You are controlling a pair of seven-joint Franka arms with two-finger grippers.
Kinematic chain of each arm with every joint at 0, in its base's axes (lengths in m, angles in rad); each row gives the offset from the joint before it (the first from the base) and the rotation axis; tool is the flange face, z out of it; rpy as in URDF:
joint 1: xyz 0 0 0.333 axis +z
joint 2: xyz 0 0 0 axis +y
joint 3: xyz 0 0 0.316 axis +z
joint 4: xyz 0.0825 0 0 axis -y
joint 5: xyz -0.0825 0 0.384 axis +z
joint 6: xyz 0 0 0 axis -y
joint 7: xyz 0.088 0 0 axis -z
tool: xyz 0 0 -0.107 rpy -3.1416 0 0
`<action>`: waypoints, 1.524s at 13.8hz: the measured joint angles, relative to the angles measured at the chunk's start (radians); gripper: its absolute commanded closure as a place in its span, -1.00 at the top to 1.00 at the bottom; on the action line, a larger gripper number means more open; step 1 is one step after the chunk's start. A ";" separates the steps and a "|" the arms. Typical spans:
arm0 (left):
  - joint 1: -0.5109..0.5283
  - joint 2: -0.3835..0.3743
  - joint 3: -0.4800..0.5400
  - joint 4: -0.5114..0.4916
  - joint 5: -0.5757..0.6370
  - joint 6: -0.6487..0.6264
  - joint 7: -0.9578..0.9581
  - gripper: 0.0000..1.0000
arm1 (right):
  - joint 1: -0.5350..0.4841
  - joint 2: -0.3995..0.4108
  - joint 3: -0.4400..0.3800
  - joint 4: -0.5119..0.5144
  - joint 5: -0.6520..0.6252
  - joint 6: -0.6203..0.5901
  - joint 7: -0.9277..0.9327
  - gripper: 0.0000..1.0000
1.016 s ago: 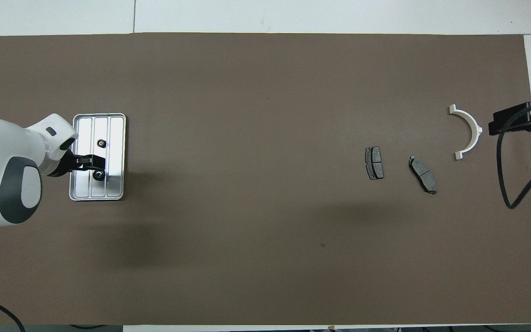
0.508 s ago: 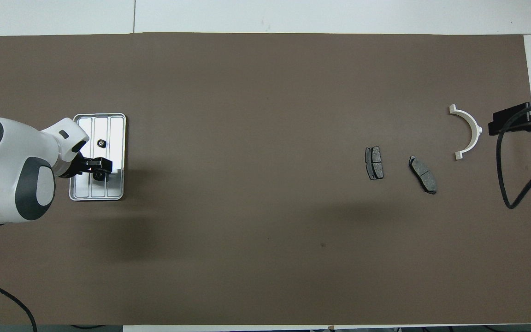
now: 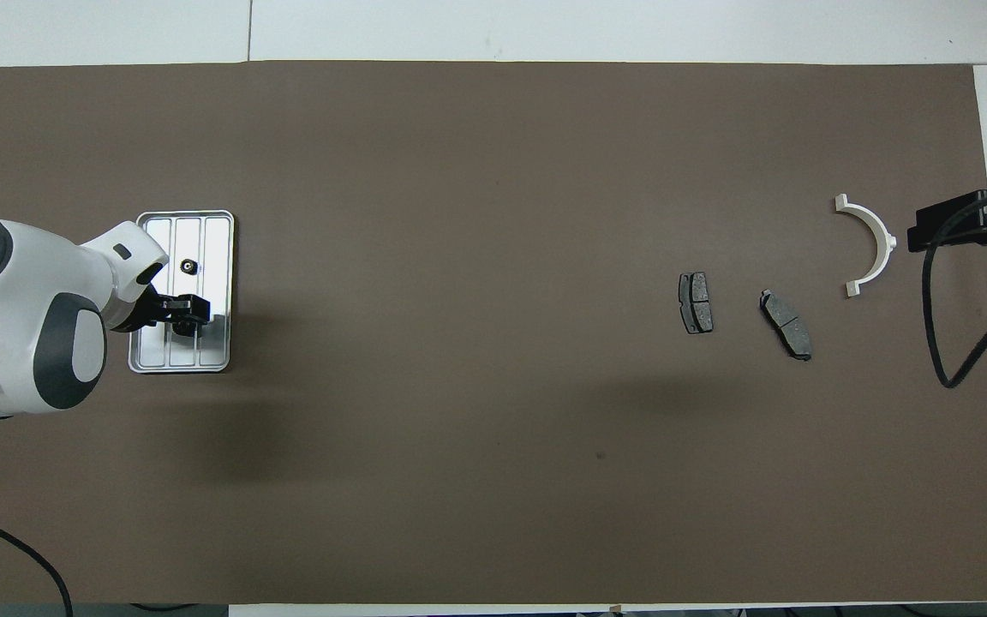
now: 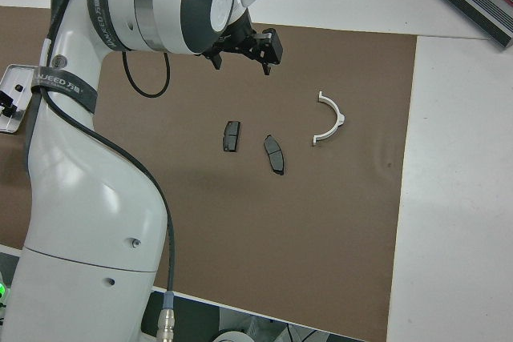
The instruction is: Place bearing gear from tray to pile
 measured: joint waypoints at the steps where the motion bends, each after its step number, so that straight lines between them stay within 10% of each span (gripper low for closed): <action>1: 0.000 0.000 0.000 -0.004 0.000 0.003 0.000 0.25 | 0.000 0.000 0.000 -0.001 0.000 0.000 0.000 1.00; 6: -0.001 -0.002 -0.003 -0.008 -0.001 0.006 -0.003 -0.99 | 0.009 0.000 0.002 -0.002 0.000 0.000 0.000 1.00; 11: -0.041 0.003 -0.011 0.094 -0.008 -0.097 -0.156 -1.00 | 0.016 0.001 0.004 -0.010 0.000 0.000 0.000 1.00; 21: -0.547 0.256 -0.020 0.527 -0.053 -0.237 -0.946 -1.00 | 0.018 0.021 0.005 -0.013 0.000 0.003 0.000 1.00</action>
